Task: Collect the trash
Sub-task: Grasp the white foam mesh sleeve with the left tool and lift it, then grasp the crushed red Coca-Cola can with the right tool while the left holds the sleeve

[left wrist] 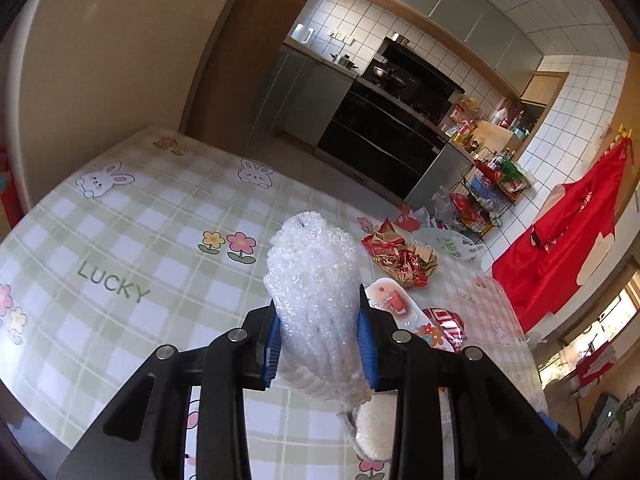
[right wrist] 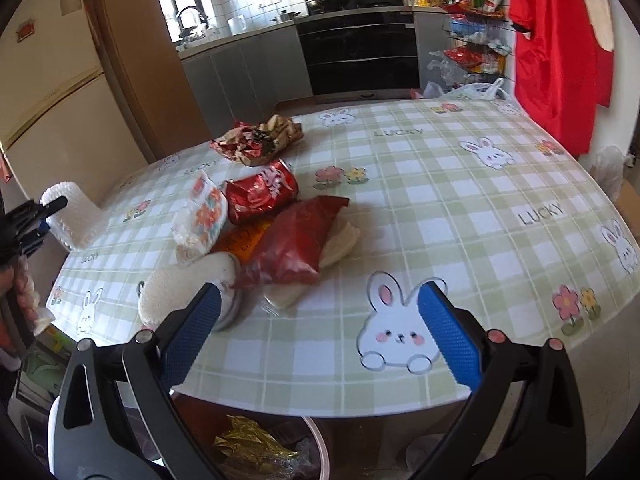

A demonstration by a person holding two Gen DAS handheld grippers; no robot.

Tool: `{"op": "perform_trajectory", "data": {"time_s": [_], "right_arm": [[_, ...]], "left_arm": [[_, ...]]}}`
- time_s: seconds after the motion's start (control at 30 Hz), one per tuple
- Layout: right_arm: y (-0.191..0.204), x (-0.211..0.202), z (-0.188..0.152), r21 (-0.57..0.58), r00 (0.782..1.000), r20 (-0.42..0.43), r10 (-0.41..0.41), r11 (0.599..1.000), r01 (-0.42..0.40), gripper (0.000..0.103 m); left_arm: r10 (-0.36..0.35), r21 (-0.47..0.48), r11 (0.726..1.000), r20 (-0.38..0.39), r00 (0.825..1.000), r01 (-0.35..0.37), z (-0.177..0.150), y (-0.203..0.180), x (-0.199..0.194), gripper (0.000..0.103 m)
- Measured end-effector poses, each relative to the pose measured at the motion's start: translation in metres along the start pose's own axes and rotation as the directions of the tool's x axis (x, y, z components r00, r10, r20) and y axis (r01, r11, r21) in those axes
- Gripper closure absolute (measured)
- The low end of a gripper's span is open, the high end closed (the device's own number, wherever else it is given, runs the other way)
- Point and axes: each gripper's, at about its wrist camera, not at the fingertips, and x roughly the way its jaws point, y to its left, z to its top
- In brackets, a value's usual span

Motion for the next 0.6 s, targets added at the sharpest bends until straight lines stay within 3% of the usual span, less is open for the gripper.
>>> {"op": "perform_trajectory", "data": {"time_s": [0.2, 0.23, 0.3, 0.37, 0.5, 0.6], "right_arm": [[0.014, 0.037, 0.055, -0.090, 0.993, -0.045, 0.112, 0.989, -0.116, 0.006], [0.018, 0.044, 0.064, -0.114, 0.992, -0.049, 0.114, 0.986, -0.119, 0.008], [0.029, 0.067, 0.086, -0.187, 0.996, -0.055, 0.076, 0.979, -0.085, 0.022], [0.038, 0.091, 0.102, -0.217, 0.998, -0.059, 0.033, 0.975, -0.045, 0.026], [0.050, 0.153, 0.121, -0.205, 0.985, -0.174, -0.017, 0.979, -0.019, 0.045], [0.045, 0.176, 0.127, -0.097, 0.976, -0.216, 0.014, 0.995, -0.036, 0.047]], "left_arm": [[-0.022, 0.080, 0.997, -0.008, 1.000, 0.022, -0.028, -0.003, -0.020, 0.071], [-0.028, 0.077, 0.997, -0.010, 1.000, 0.029, -0.032, -0.003, -0.020, 0.071], [-0.043, 0.067, 0.997, -0.015, 0.999, 0.044, -0.040, -0.003, -0.020, 0.071], [-0.059, 0.045, 0.997, -0.017, 0.998, 0.060, -0.049, -0.002, -0.021, 0.071], [-0.080, 0.002, 0.997, -0.053, 0.995, 0.080, -0.060, 0.005, -0.017, 0.071], [-0.080, 0.004, 0.997, -0.051, 0.995, 0.080, -0.062, 0.012, -0.023, 0.071]]}}
